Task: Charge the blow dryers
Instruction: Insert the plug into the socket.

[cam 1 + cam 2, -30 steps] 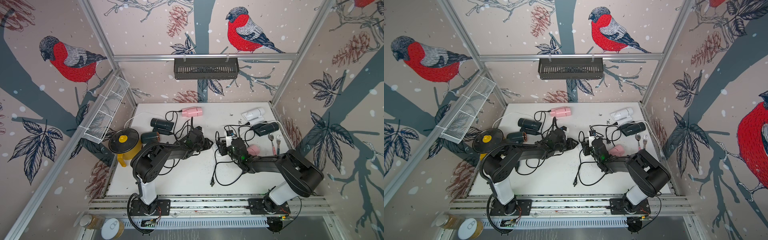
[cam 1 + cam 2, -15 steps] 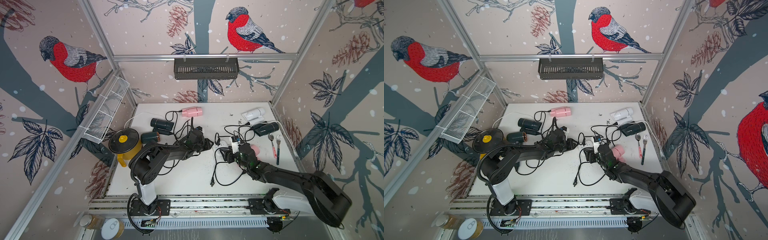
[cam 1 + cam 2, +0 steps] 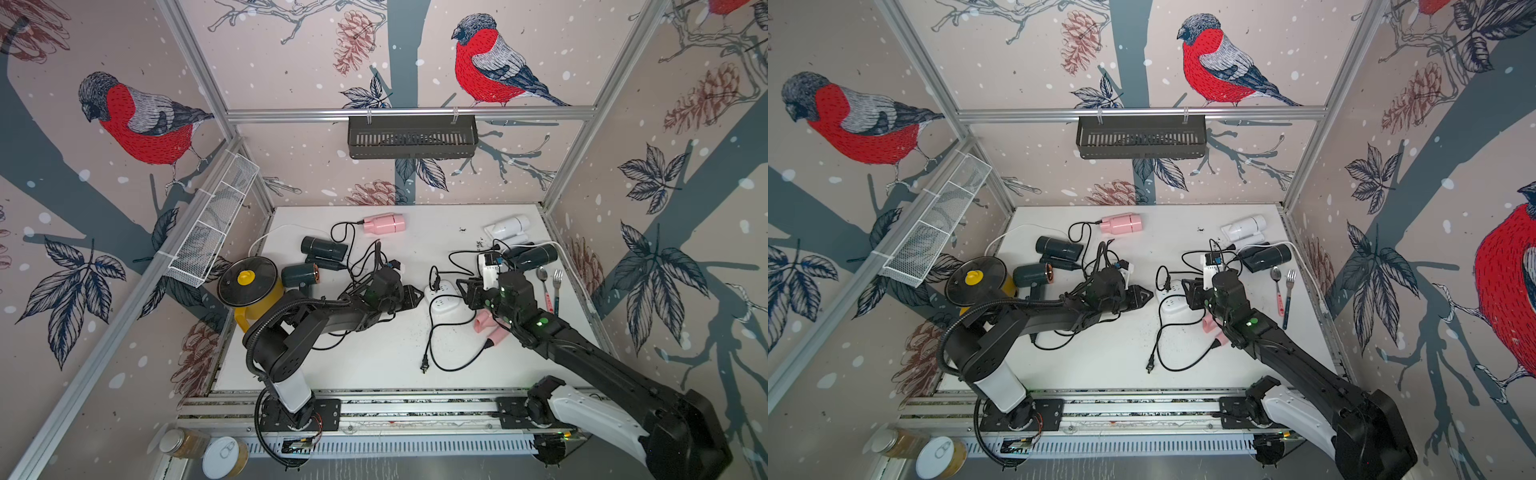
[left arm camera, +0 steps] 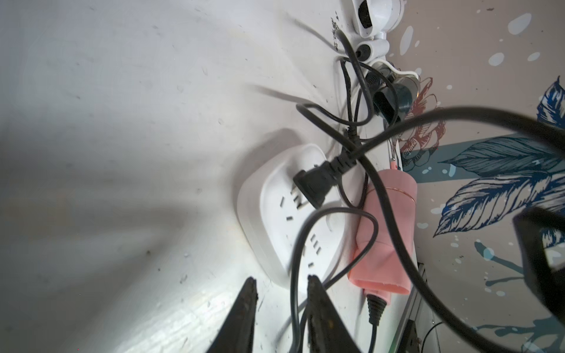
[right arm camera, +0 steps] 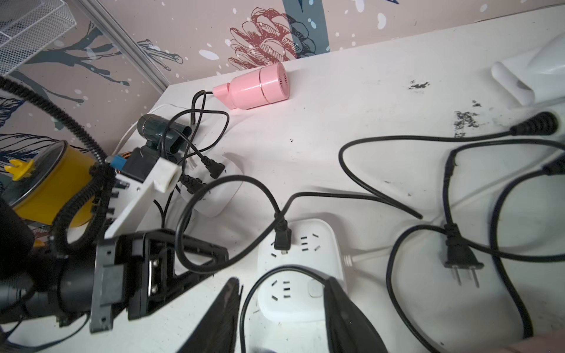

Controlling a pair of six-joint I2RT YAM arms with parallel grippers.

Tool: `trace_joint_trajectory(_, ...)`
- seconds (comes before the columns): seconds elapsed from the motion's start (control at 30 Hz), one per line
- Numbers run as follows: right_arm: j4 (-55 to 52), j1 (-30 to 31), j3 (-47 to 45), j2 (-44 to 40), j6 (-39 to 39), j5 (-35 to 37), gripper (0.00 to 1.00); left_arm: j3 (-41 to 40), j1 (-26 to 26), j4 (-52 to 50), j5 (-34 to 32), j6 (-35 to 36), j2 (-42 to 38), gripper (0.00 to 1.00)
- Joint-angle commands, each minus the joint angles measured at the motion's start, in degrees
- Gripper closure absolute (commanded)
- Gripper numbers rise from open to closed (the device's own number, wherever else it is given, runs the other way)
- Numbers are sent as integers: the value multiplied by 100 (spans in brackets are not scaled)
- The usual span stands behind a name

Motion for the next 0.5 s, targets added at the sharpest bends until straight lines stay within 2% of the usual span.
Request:
trace_joint_trajectory(0.0,-809,-94,667,596,-125,-640,60,-231,-104,474,-38,28,-173,70)
trace_joint_trajectory(0.2,-1509,-310,1782,1964,-387,-1013,63,-633,-218,738,-112,-96,-427,69)
trace_joint_trajectory(0.47,-1733,-275,2311,2757,-399,-1111,61,-694,-250,760,-124,-87,-497,69)
